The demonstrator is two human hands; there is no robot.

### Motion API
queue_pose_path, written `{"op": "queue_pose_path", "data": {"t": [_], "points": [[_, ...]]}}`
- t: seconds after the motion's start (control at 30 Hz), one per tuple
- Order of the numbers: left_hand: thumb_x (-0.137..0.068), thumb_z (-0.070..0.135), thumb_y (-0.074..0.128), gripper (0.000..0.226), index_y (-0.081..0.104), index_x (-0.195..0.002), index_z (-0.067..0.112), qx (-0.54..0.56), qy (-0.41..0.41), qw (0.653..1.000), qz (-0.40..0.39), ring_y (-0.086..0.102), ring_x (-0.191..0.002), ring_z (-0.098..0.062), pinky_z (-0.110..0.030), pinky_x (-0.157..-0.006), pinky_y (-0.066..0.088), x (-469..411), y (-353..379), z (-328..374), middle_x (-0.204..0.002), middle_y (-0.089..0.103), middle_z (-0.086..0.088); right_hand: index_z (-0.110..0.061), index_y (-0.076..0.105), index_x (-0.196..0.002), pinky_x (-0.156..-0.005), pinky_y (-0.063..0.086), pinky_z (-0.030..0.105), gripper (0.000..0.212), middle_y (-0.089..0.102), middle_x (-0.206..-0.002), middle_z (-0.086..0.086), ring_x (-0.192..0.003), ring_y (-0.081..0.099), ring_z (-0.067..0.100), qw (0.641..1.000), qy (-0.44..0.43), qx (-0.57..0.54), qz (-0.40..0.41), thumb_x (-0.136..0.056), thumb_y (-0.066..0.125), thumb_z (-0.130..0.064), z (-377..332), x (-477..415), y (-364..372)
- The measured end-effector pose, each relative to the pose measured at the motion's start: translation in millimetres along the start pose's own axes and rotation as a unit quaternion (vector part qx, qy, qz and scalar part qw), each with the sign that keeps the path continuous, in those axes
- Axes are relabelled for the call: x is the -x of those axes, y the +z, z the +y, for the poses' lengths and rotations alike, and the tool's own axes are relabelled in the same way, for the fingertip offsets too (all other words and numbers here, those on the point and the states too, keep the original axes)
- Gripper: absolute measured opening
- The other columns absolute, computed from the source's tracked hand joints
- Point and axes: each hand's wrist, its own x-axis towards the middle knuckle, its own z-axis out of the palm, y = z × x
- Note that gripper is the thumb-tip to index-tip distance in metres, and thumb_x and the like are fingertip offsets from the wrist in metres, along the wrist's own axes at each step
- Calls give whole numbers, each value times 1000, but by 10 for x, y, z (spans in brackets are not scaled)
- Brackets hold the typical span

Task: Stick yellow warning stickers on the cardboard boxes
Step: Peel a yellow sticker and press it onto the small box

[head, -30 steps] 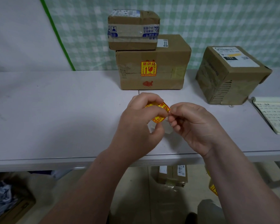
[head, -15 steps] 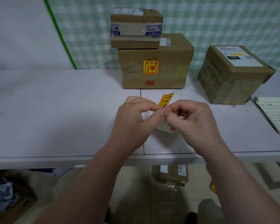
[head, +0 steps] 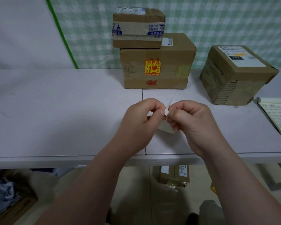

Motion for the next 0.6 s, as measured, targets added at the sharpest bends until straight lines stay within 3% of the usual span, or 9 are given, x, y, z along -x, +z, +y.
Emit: {"op": "queue_pose_path", "data": {"t": [0.07,0.13,0.27,0.4,0.5,0.6], "points": [[-86,22,49,15,60,-77,18,49,-25,998,-12,60,-72,-11,-29,-71,53,-6,4,-8,-73,62,7,-14,66,-56,-43,38,17,19,55,-48,-1,-46,46,8,998,39,-53,-7,-69,56,-4,-2,-5,16],[-84,23,49,19,61,-80,9,114,-51,992,-26,60,-76,-18,-36,-76,53,-15,8,-34,-78,63,-5,-18,64,-48,-42,36,16,22,52,-46,-2,-45,44,7,992,72,-100,-16,-65,52,-8,1,-4,36],[-84,22,50,21,60,-81,4,184,-84,978,-43,57,-78,-23,-33,-75,49,-29,-6,-60,-79,61,-11,-19,63,-49,-42,37,16,22,52,-49,-1,-46,45,8,986,94,-137,-33,-67,54,-12,4,-5,43],[-82,27,50,19,61,-75,14,101,-65,993,-16,56,-74,-11,-33,-74,48,-27,-1,-79,-73,62,6,-13,60,-61,-48,43,24,21,53,-54,-2,-53,50,13,997,26,-44,-51,-78,57,-25,6,-4,19],[-83,28,50,23,65,-80,11,74,-52,996,-15,62,-80,-15,-37,-79,51,-24,17,-83,-78,68,2,-6,60,-71,-47,43,24,24,53,-58,1,-53,50,13,998,-28,34,-37,-81,61,-28,31,-2,23],[-82,27,49,18,62,-73,19,98,-51,994,-26,57,-70,0,-17,-70,45,-23,8,-68,-69,64,14,-7,60,-72,-46,41,23,21,53,-55,-3,-51,47,10,998,-33,34,-38,-81,59,-25,46,-7,23]]}}
